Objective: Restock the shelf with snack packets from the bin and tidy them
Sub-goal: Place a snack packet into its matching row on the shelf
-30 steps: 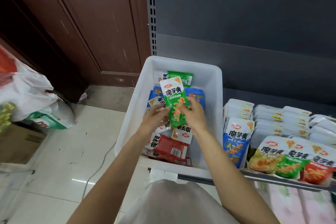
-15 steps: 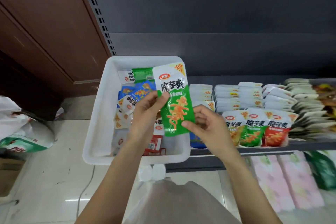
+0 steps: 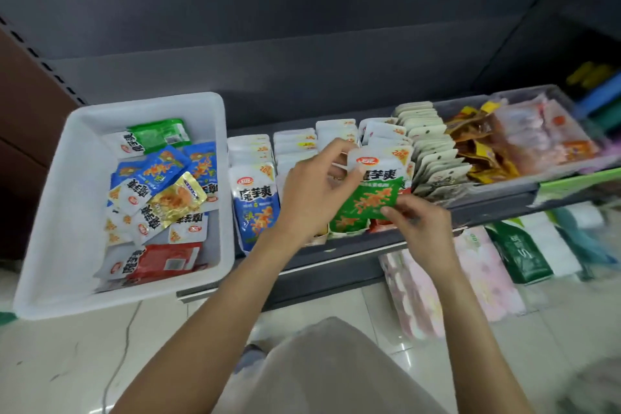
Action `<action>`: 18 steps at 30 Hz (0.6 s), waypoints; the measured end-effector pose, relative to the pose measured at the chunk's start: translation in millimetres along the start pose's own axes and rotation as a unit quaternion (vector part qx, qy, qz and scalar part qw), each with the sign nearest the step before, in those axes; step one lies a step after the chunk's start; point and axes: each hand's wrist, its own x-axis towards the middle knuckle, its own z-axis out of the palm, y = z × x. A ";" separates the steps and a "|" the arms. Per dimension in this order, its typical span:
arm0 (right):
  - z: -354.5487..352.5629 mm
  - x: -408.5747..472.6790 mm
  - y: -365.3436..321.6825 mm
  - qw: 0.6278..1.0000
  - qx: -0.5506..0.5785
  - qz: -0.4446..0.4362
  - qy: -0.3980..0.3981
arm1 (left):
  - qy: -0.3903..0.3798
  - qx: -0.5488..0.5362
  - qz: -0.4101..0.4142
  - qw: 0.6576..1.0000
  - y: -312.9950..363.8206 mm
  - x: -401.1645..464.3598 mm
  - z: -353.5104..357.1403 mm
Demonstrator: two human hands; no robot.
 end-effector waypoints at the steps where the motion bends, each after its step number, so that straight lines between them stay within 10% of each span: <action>1: 3.3 3.3 6.7 1.000 -0.012 -0.010 -0.012 | 0.012 0.009 0.002 1.000 -2.2 0.1 0.1; 18: 38.3 10.8 39.0 0.960 -0.270 -0.068 0.001 | 0.064 0.424 0.153 0.891 -41.0 4.7 14.3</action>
